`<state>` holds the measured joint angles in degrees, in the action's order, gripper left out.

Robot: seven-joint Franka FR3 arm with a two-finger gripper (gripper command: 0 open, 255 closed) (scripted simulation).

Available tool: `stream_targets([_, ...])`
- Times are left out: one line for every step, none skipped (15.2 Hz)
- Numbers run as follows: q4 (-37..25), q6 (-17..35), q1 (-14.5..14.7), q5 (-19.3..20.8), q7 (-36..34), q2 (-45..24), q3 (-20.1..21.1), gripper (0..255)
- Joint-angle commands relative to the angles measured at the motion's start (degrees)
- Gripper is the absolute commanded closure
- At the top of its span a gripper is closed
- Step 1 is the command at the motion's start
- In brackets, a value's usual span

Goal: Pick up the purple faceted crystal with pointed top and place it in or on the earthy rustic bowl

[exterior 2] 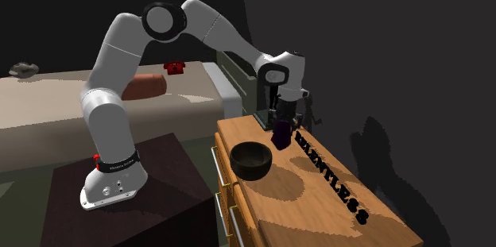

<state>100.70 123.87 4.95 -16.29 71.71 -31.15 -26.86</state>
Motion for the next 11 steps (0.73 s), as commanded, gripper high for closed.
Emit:
stream_targets([-0.46,-1.15,0.18,0.45,-0.30,0.77,-0.28,255])
stream_targets([-0.63,-1.71,0.28,0.69,-0.44,1.20,-0.44,255])
stream_targets([-0.81,-2.27,0.38,0.92,-0.58,1.62,-0.58,255])
stream_targets([-1.01,-2.84,0.47,1.16,-0.72,2.04,-0.72,255])
stream_targets([-1.21,-3.42,0.55,1.38,-0.86,2.44,-0.86,255])
stream_targets([-1.44,-4.00,0.64,1.61,-1.00,2.84,-0.99,255])
stream_targets([-1.67,-4.59,0.72,1.83,-1.13,3.23,-1.12,255])
stream_targets([-1.92,-5.18,0.79,2.05,-1.26,3.61,-1.25,255])
stream_targets([-2.18,-5.78,0.86,2.27,-1.39,3.98,-1.37,255])
stream_targets([-2.46,-6.38,0.93,2.48,-1.52,4.35,-1.48,255])
stream_targets([-2.75,-6.98,1.00,2.69,-1.65,4.70,-1.60,255])
